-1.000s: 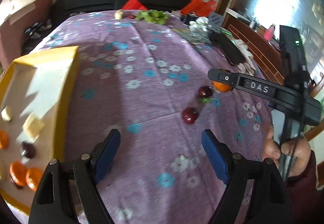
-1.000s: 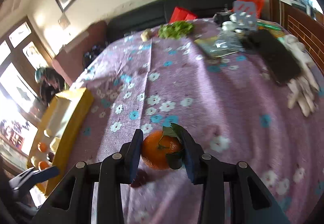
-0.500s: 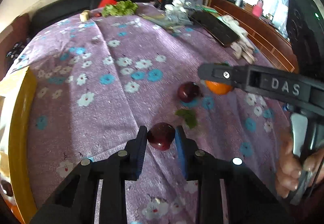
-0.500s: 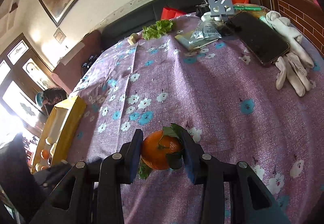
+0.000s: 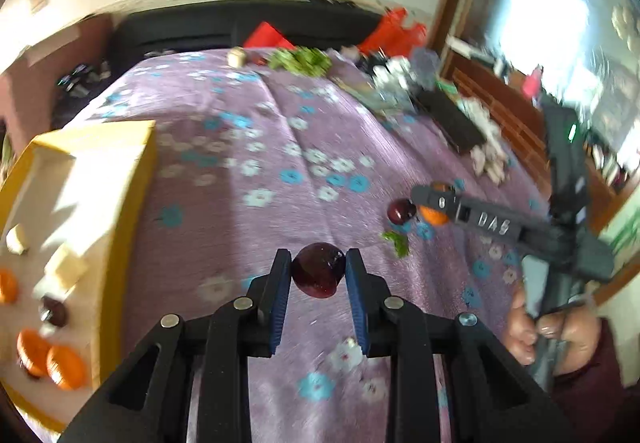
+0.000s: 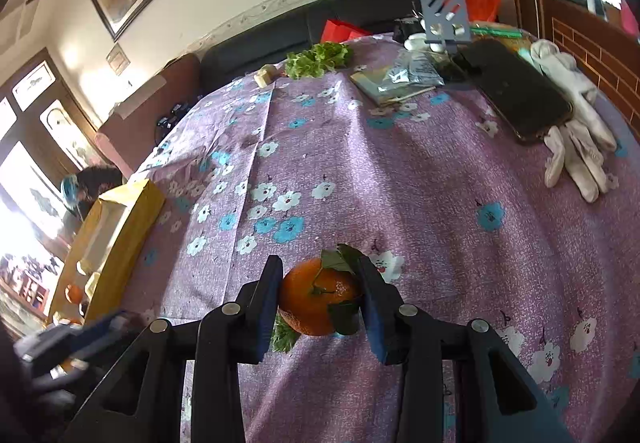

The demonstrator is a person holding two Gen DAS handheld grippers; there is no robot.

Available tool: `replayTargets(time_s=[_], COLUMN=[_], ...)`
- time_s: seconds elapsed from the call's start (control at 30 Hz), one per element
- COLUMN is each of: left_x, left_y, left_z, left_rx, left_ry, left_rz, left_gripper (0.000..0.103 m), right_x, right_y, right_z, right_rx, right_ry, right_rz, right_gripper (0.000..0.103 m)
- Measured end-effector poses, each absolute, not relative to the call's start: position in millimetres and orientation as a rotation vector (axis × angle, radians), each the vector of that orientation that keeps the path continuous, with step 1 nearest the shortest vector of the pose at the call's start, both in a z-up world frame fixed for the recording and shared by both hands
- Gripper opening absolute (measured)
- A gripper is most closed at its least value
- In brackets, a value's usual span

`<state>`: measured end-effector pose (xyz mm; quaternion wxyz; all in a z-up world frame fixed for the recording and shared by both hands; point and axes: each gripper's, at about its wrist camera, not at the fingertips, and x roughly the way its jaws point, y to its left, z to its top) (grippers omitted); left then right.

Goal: Organize fruits
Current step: 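Carry the leafy orange and plum into the yellow tray and open both tools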

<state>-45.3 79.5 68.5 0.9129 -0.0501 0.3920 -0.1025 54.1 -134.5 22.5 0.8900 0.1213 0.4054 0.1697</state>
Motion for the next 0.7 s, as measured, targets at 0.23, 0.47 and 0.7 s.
replayTargets(time_s=[0.23,0.47,0.7], left_x=[-75,-106,-132], left_y=[161,246,316], left_z=[94,97,96], left_rx=[-0.228,-0.326,-0.325], left_ry=[0.744,0.705,0.66], left_rz=[-0.046,0.141,0.335], left_gripper=[0.027,0.027,0.027], right_x=[44,26,-5], right_y=[-114,-80,-5], right_z=[24,44,81], right_rx=[0.164,0.095,0.034], right_ry=[0.815,0.792,0.768], right_rz=[0.366,0.4,0.558], right_gripper=[0.041,0.041,0.041])
